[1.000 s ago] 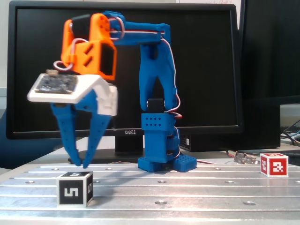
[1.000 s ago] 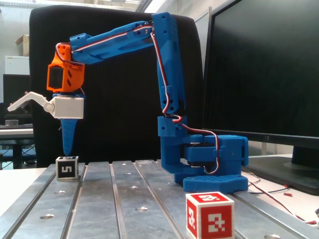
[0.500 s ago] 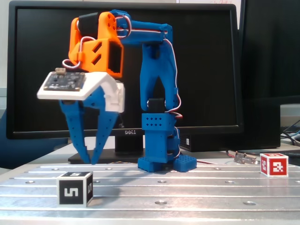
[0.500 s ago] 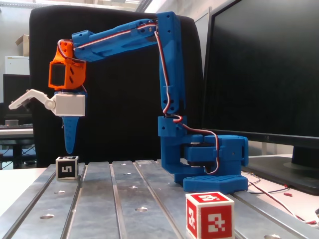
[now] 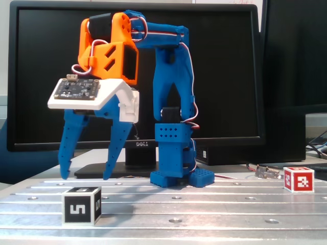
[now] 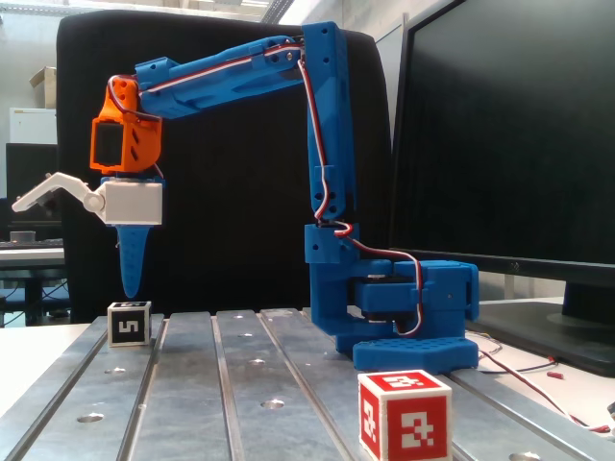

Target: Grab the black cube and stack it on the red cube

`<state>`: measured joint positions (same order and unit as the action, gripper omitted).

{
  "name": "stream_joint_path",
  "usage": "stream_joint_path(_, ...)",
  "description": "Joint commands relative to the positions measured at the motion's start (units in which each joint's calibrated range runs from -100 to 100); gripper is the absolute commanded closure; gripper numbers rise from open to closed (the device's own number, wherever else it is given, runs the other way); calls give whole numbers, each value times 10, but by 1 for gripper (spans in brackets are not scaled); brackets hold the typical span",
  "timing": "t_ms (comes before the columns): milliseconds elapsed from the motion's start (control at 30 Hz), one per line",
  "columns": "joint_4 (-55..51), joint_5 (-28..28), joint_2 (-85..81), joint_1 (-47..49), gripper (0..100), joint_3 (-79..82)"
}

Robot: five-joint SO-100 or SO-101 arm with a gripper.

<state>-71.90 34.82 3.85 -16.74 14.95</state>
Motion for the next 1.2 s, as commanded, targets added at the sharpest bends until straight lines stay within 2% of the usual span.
stream_joint_path(0,5,-4,-27,-1,76,-9)
stream_joint_path(1167,25,-4,43,-8,75,-12)
